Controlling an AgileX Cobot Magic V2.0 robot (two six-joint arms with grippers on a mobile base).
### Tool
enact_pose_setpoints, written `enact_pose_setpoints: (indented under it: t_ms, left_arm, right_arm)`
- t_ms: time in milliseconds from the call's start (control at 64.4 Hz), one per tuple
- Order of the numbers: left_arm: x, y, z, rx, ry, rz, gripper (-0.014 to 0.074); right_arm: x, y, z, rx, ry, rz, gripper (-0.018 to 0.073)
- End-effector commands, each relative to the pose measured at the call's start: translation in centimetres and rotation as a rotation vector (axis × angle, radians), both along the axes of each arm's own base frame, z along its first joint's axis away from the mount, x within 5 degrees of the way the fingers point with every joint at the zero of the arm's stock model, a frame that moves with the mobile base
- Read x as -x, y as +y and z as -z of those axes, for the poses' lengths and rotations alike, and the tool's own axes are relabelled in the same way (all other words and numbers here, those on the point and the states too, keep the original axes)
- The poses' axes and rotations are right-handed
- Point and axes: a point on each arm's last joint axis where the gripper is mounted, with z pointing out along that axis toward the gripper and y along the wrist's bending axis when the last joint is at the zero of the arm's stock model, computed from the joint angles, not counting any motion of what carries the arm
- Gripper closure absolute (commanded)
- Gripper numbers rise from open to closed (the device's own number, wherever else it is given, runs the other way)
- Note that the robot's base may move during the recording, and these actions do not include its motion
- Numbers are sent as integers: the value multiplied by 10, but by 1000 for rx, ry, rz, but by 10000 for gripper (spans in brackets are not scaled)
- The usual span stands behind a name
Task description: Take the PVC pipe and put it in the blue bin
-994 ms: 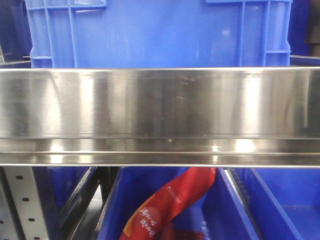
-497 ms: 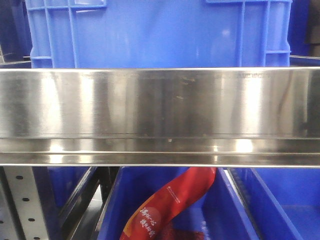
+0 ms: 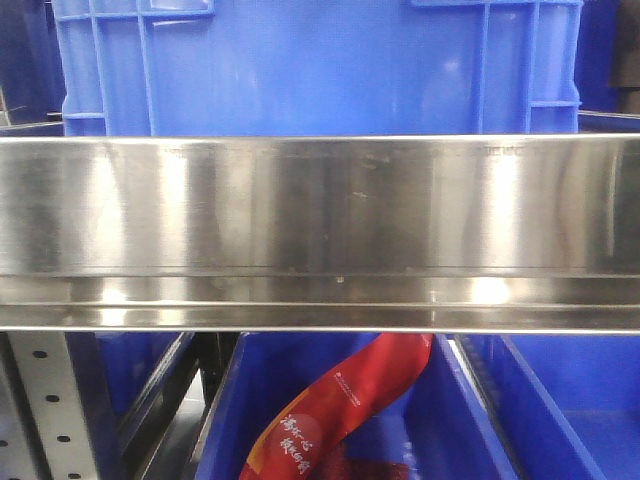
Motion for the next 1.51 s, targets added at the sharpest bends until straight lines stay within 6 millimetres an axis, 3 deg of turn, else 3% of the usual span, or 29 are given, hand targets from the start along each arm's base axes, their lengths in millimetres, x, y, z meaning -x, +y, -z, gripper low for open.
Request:
enact_pose_setpoints:
  t_ms: [0, 124, 218, 280, 420, 559, 761, 963, 1492]
  left_arm:
    - [12, 3, -10, 11, -18, 8, 707]
    - [45, 20, -24, 23, -69, 6, 707]
    - [66, 34, -18, 44, -111, -9, 707]
    - [81, 44, -5, 39, -104, -20, 707]
    - [109, 62, 49, 52, -24, -49, 707]
    - [130, 77, 91, 98, -80, -93, 707]
    - [160, 92, 107, 165, -234, -108, 707]
    - [172, 96, 103, 186, -281, -106, 707]
    - [172, 96, 103, 185, -280, -106, 707]
  right_arm:
    - [11, -5, -9, 6, -24, 2, 727]
    - [45, -17, -28, -10, -113, 7, 727]
    - [64, -26, -23, 7, -173, 25, 727]
    - [74, -30, -9, 10, -162, 29, 727]
    - [104, -40, 34, 33, -99, 27, 727]
    - [127, -48, 74, 28, -110, 39, 727]
    - [151, -59, 81, -30, -267, 66, 727]
    - [158, -61, 76, -46, -310, 69, 727]
    - [157, -61, 81, -47, -312, 73, 727]
